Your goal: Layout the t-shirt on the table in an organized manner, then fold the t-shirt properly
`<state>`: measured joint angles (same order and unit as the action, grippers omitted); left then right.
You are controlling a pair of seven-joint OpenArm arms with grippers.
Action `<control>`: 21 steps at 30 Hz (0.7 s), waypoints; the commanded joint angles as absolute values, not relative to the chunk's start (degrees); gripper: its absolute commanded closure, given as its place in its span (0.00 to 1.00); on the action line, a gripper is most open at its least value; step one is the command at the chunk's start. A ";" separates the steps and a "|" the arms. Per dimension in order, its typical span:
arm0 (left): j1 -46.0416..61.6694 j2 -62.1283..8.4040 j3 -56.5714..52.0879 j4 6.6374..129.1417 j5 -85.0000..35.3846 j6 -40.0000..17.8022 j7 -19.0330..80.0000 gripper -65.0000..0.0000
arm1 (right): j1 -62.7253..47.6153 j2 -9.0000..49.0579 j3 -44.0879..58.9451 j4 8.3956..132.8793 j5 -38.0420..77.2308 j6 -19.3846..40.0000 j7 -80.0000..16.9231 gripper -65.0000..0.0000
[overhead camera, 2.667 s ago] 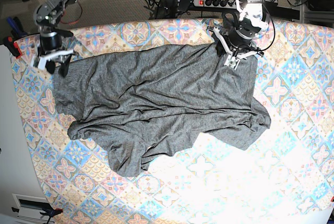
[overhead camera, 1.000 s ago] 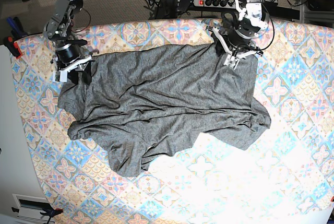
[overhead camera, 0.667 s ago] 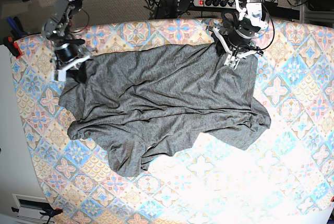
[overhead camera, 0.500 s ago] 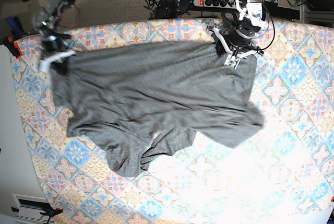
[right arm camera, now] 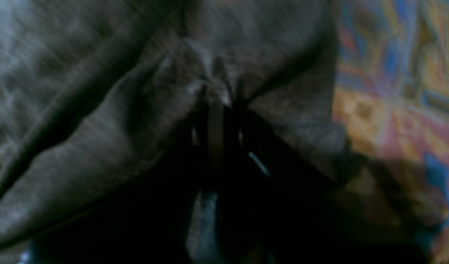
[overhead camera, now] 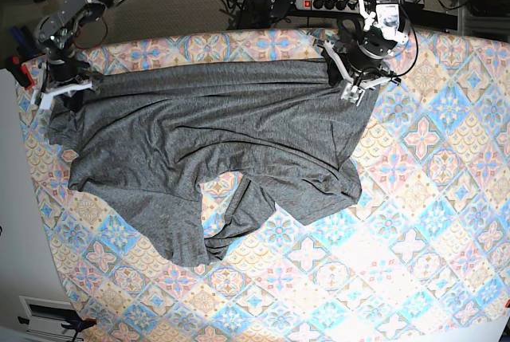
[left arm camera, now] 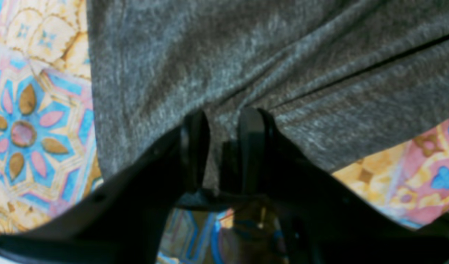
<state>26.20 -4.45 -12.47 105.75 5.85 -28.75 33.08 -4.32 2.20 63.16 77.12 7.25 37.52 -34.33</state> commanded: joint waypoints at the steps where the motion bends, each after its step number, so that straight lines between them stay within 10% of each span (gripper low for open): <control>1: 26.15 -4.70 -12.53 106.51 5.58 -28.53 32.57 0.73 | -3.12 3.12 63.08 78.20 8.31 37.67 -32.84 1.00; 6: 26.15 -4.70 -12.44 103.87 5.58 -33.45 32.66 0.76 | -3.12 3.12 62.99 78.20 8.31 37.76 -32.84 1.00; 9: 26.15 -4.53 -12.53 103.34 5.58 -36.26 32.66 1.00 | -3.12 3.12 62.99 78.20 8.31 37.76 -32.84 1.00; 21: 28.79 -3.12 -12.53 115.47 5.14 -36.35 32.48 1.00 | -3.21 3.12 62.99 82.51 8.22 37.85 -32.92 1.00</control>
<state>29.17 -3.07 -12.49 114.15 5.76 -36.69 33.71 -3.92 1.91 62.83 80.99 6.98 37.58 -34.94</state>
